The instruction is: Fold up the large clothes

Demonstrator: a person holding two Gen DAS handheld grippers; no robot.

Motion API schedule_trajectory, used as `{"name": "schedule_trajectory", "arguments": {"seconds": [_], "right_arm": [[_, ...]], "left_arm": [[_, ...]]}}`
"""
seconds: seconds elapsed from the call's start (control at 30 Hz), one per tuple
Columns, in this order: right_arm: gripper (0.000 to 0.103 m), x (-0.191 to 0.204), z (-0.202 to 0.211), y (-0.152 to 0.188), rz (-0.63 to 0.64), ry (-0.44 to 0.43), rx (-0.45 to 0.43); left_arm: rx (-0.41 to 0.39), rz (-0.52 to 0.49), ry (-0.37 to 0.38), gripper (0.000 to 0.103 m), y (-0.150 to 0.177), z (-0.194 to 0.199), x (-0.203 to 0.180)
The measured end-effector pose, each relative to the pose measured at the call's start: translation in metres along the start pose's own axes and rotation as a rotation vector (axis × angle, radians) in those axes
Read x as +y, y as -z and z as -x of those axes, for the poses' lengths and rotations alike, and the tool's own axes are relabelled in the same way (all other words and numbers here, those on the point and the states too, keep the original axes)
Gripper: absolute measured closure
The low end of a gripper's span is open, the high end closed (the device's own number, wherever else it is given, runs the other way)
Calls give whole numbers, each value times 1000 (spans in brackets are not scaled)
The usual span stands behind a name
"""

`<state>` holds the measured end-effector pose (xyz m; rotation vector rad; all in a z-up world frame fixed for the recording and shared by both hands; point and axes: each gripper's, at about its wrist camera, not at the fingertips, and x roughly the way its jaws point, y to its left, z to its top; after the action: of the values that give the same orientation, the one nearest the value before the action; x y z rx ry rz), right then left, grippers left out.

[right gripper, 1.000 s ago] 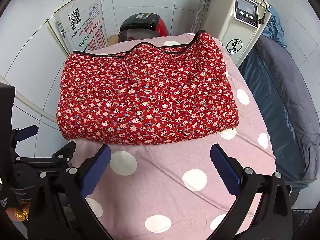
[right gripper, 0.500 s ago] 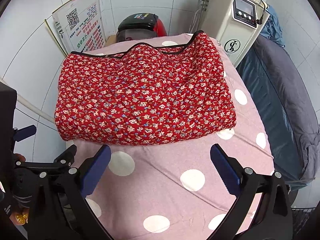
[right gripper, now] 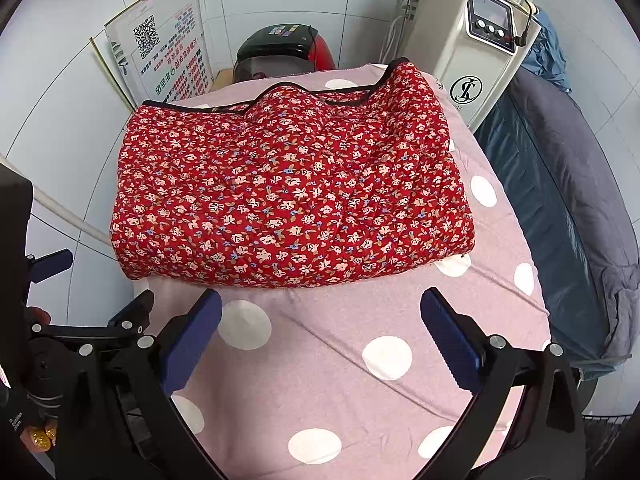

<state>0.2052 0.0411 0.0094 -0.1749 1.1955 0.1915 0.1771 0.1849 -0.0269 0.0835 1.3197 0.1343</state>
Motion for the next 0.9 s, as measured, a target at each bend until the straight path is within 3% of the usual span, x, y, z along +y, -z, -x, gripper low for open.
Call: {"name": "schedule_trajectory", "arguments": {"seconds": [0.9], "right_arm": [[5, 1, -1, 2, 10, -5, 4]], "left_arm": [[-1, -5, 0, 6, 1, 2, -2]]}}
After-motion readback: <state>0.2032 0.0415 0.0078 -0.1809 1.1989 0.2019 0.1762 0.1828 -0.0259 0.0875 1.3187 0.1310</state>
